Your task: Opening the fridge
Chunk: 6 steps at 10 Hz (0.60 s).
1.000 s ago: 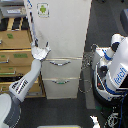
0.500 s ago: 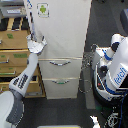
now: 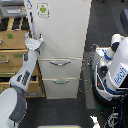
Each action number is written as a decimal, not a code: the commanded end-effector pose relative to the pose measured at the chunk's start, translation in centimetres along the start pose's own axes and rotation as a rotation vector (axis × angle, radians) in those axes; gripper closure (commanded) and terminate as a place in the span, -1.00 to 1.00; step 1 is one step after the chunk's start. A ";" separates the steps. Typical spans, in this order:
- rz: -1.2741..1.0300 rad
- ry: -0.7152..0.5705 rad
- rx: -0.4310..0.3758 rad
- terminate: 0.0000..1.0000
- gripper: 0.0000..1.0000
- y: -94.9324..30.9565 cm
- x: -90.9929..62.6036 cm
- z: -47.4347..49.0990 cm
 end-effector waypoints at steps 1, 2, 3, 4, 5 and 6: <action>-0.077 0.232 -0.281 -1.00 1.00 -2.3 2.3 -4.5; -0.073 0.219 -0.290 -1.00 1.00 -2.5 2.4 -4.5; -0.082 0.217 -0.282 -1.00 1.00 -2.8 2.1 -4.7; -0.084 0.212 -0.277 -1.00 1.00 -2.7 2.0 -4.8; -0.084 0.208 -0.276 -1.00 1.00 -2.3 1.9 -4.8; -0.085 0.208 -0.272 -1.00 1.00 -2.2 1.8 -5.0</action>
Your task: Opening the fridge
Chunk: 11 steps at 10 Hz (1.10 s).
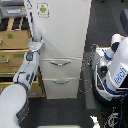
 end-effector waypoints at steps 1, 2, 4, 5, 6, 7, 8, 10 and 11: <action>-0.095 0.083 -0.075 -1.00 1.00 -1.5 0.8 -0.8; -0.102 0.078 -0.071 -1.00 1.00 -1.5 0.5 -0.5; -0.101 0.081 -0.069 -1.00 1.00 -1.2 0.2 -0.8; -0.104 0.083 -0.066 -1.00 1.00 -1.2 -0.3 -0.9; -0.108 0.084 -0.065 -1.00 1.00 -1.3 -0.6 -0.9; -0.111 0.084 -0.066 -1.00 1.00 -1.2 -1.4 -0.9; -0.115 0.080 -0.065 -1.00 1.00 -1.2 -1.8 -0.7; -0.111 0.075 -0.063 -1.00 1.00 -0.9 -2.3 -0.3; -0.109 0.075 -0.063 -1.00 1.00 -0.7 -2.5 -0.3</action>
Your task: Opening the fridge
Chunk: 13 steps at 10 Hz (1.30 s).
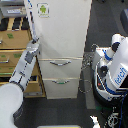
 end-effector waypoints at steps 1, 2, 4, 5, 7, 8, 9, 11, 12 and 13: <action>-0.022 0.005 0.004 -1.00 1.00 -0.5 -1.7 -0.1; -0.025 0.008 0.005 -1.00 1.00 -0.4 -2.0 -0.4; -0.073 0.001 0.008 -1.00 1.00 -1.6 -4.2 -0.5; -0.220 -0.034 0.022 -1.00 1.00 -5.0 -10.8 1.0; -0.644 -0.168 -0.032 -1.00 1.00 -12.3 -41.3 12.6; -0.774 -0.185 -0.066 -1.00 1.00 -13.6 -49.9 15.9; -0.896 -0.212 -0.121 -1.00 1.00 -14.4 -59.3 19.5; -1.103 -0.353 -0.268 -1.00 1.00 -16.8 -79.1 24.3; -1.293 -0.346 -0.342 -1.00 1.00 -17.9 -84.9 26.0; -1.368 -0.355 -0.368 -1.00 1.00 -18.0 -86.0 27.1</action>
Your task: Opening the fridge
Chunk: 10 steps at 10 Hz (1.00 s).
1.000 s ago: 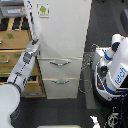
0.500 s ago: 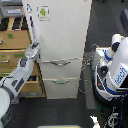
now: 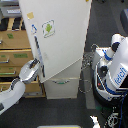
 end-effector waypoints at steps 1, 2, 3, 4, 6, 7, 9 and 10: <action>-1.015 -0.304 -0.302 -1.00 1.00 -35.6 -52.1 28.0; -1.022 -0.313 -0.235 -1.00 1.00 -33.7 -50.3 27.0; -0.896 -0.263 -0.088 -1.00 1.00 -28.6 -42.7 22.3; -0.722 -0.180 -0.021 -1.00 -1.00 -26.2 -34.4 16.8; -0.747 -0.119 0.051 -1.00 -1.00 -34.4 -27.5 11.9; -0.787 -0.122 0.126 -1.00 -1.00 -39.2 -20.7 10.1; -0.751 -0.110 0.155 -1.00 -1.00 -39.4 -16.7 8.3; -0.674 -0.078 0.225 -1.00 -1.00 -36.6 -12.5 4.6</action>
